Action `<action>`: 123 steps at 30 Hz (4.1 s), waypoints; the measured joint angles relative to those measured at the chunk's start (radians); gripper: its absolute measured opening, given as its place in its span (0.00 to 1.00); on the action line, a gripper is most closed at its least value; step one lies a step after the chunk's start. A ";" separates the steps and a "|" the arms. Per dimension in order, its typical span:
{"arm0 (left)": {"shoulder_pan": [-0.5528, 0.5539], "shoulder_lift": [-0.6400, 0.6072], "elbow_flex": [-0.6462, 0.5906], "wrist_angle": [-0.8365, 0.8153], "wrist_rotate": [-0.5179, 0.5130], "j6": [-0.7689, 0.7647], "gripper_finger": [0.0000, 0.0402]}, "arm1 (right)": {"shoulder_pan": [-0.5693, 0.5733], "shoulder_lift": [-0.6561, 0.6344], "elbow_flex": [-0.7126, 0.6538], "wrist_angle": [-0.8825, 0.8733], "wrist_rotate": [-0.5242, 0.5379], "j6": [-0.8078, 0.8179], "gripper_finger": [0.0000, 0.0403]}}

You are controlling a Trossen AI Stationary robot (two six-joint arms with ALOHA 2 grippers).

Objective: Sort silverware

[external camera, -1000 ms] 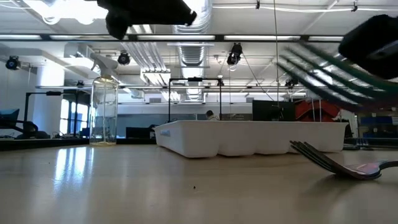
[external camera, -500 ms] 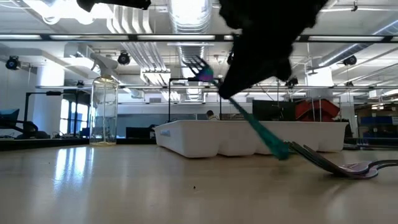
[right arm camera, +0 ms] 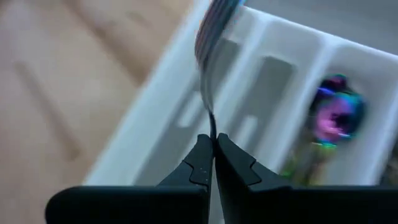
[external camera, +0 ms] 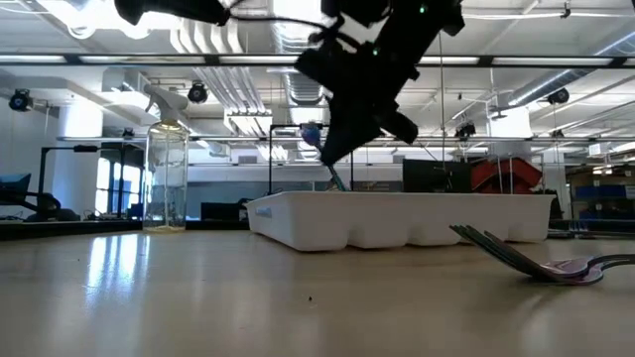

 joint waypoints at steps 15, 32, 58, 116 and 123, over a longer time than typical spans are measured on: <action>-0.001 0.073 -0.006 -0.007 0.013 -0.086 0.06 | -0.039 0.081 -0.030 0.007 0.017 0.010 0.00; -0.035 0.087 -0.053 0.010 0.092 -0.202 0.06 | 0.211 -0.007 -0.037 -0.168 0.008 -0.477 0.36; -0.049 0.468 -0.232 1.228 0.092 0.103 0.06 | 0.690 -0.039 -0.339 0.108 0.061 -0.139 0.13; -0.041 0.480 -0.190 1.215 0.083 0.114 0.06 | 0.635 -0.070 -0.394 0.118 0.074 -0.028 0.07; -0.040 0.484 -0.190 1.215 0.083 0.107 0.06 | 0.610 -0.069 -0.391 0.111 0.089 0.117 0.07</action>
